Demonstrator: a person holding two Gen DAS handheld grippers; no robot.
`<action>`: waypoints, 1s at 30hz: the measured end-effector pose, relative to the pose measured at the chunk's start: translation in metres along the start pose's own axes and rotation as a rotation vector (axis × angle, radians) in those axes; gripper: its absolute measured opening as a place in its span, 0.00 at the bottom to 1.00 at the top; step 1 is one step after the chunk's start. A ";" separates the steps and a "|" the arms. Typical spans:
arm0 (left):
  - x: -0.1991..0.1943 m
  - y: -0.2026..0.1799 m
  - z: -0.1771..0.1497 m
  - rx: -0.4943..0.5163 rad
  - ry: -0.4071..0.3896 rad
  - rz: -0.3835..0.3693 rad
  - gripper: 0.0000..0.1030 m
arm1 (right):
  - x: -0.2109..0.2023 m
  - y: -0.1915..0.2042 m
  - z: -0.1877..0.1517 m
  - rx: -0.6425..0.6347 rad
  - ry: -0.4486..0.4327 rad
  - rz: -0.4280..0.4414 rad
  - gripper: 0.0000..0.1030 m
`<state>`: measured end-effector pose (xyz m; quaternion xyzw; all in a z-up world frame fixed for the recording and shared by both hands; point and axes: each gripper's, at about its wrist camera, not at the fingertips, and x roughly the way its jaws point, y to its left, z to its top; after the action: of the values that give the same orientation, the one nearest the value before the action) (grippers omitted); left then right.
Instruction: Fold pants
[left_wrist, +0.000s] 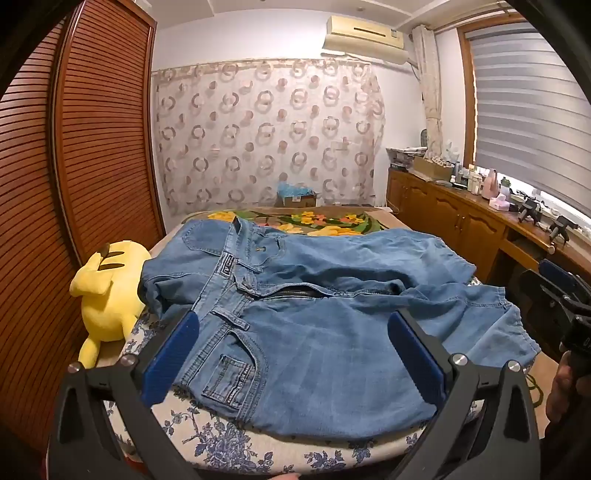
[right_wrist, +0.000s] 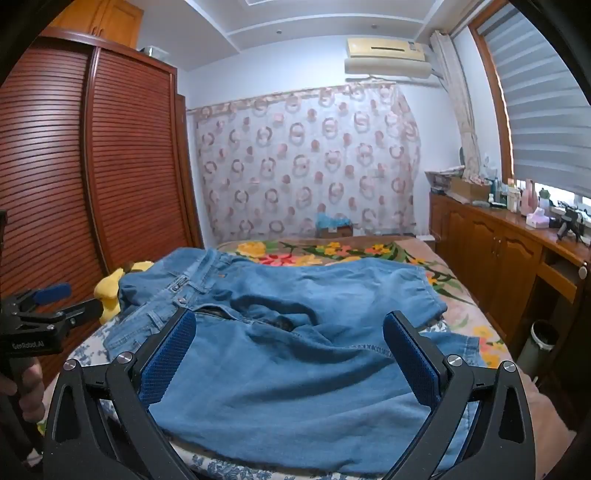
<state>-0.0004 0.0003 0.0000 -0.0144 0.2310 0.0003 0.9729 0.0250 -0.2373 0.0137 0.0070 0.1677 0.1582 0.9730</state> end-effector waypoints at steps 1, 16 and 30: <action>0.000 0.000 0.000 0.002 0.002 0.000 1.00 | 0.000 0.000 0.000 -0.005 0.001 -0.002 1.00; 0.001 0.004 -0.002 0.015 0.010 0.002 1.00 | -0.001 0.001 0.000 0.005 -0.008 0.003 1.00; 0.001 0.002 0.000 0.018 0.007 0.003 1.00 | -0.001 0.001 -0.001 0.009 -0.010 0.003 1.00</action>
<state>0.0000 0.0027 -0.0007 -0.0053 0.2343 -0.0004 0.9722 0.0231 -0.2364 0.0135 0.0123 0.1634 0.1590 0.9736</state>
